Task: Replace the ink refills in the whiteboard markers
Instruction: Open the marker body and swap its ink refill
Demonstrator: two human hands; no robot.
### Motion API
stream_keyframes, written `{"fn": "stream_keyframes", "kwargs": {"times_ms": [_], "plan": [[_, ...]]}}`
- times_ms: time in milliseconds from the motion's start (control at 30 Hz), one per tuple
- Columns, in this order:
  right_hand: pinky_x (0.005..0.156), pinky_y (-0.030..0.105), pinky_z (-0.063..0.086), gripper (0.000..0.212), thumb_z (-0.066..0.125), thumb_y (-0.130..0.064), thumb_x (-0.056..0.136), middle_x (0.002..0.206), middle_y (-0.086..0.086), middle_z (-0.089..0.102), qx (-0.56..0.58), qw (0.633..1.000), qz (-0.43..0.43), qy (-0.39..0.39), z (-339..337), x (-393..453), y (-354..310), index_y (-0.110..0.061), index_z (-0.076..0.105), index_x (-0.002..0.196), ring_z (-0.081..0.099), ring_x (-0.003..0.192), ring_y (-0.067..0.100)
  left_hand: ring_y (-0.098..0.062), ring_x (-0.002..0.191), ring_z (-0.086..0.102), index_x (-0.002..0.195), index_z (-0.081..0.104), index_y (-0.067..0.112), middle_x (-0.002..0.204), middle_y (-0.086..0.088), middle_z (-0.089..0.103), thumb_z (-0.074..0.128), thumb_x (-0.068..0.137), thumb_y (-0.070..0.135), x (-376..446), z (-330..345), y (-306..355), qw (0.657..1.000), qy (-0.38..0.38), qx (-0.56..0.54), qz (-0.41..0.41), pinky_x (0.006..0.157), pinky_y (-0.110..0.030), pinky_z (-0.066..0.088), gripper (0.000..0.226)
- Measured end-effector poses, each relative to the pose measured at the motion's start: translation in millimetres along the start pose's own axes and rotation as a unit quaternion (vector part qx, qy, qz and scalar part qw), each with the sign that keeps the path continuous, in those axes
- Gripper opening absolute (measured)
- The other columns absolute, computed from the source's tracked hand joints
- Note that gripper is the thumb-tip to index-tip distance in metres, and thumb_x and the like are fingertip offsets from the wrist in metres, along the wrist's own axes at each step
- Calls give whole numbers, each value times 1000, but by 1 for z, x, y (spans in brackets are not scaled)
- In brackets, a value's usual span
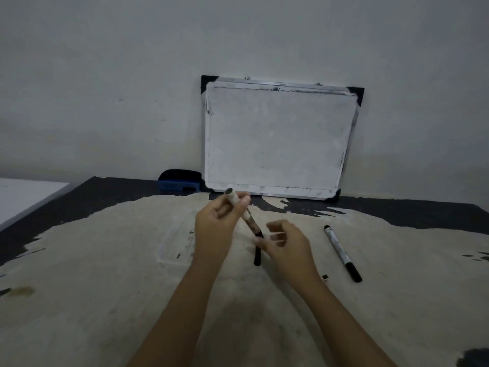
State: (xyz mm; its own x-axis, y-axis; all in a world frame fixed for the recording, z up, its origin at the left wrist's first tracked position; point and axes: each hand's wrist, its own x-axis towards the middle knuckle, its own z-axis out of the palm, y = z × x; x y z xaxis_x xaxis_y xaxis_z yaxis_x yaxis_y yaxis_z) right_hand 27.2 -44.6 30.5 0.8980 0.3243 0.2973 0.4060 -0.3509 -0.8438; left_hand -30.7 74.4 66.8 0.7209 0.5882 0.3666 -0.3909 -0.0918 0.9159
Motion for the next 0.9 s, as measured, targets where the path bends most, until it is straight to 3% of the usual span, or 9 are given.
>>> {"fn": "stream_keyframes", "kwargs": {"times_ms": [67, 167, 267, 467, 567, 667, 767, 867, 900], "plan": [[77, 17, 45, 33, 64, -40, 83, 110, -3, 50, -105, 994, 0, -41, 9, -6, 7, -25, 57, 111, 49, 92, 5, -7, 88, 70, 100, 69, 10, 95, -3, 73, 64, 82, 14, 5, -9, 2, 998, 9, -61, -19, 80, -17, 56, 20], [90, 24, 38, 42, 48, -51, 89, 119, -4, 45, -231, 966, -81, -87, 18, -15, 10, -32, 53, 127, 41, 109, 11, -8, 89, 70, 104, 66, 5, 101, -8, 72, 61, 83, 13, 8, -15, 5, 991, 11, -125, -39, 77, -18, 56, 23], [87, 25, 38, 39, 44, -49, 92, 118, -3, 52, -284, 949, -117, -69, 19, -17, 10, -29, 61, 120, 43, 108, 13, -10, 95, 69, 107, 64, 3, 107, -8, 71, 61, 83, 14, 8, -16, 4, 988, 0, -148, -46, 80, -20, 56, 27], [70, 21, 40, 28, 49, -32, 94, 101, -1, 66, -332, 937, -98, -40, 16, -8, 13, -23, 70, 109, 57, 90, 14, -13, 97, 69, 102, 67, 9, 101, -4, 74, 60, 83, 12, 6, -9, 4, 985, -22, -166, -47, 82, -21, 56, 20], [68, 23, 48, 21, 59, -16, 87, 91, 0, 70, -243, 970, -33, 5, 7, -3, 12, -23, 74, 100, 61, 79, 14, -16, 98, 69, 100, 67, 12, 98, -3, 74, 62, 80, 12, 2, -4, 6, 985, -35, -162, -40, 84, -24, 56, 21], [58, 20, 48, 18, 63, -3, 80, 78, 6, 69, 2, 994, 93, 65, -24, 12, 6, -10, 69, 96, 60, 64, 13, -15, 93, 70, 97, 68, 19, 98, -3, 73, 63, 79, 15, -2, 1, 9, 991, -51, -126, -16, 86, -23, 55, 19], [60, 16, 51, 15, 62, 1, 82, 85, 10, 72, 286, 951, 115, 10, -64, 22, -17, -6, 67, 94, 62, 66, 10, -7, 86, 69, 105, 66, 16, 97, 0, 72, 62, 81, 13, -6, 9, 13, 994, -87, -64, 15, 83, -16, 54, 25], [62, 13, 51, 14, 62, -3, 77, 77, 3, 74, 389, 918, 49, -62, -93, 21, -39, -10, 71, 85, 60, 63, 5, -2, 75, 65, 105, 67, 12, 82, 9, 72, 63, 82, 16, -12, 16, 16, 993, -114, 3, 43, 72, -15, 51, 24], [62, 13, 51, 15, 63, -8, 73, 77, 2, 73, 392, 916, 26, -86, -99, 19, -45, -11, 73, 83, 59, 62, 5, -5, 70, 62, 100, 69, 14, 74, 2, 71, 63, 81, 20, -14, 17, 17, 991, -124, 24, 54, 68, -17, 49, 21]]}}
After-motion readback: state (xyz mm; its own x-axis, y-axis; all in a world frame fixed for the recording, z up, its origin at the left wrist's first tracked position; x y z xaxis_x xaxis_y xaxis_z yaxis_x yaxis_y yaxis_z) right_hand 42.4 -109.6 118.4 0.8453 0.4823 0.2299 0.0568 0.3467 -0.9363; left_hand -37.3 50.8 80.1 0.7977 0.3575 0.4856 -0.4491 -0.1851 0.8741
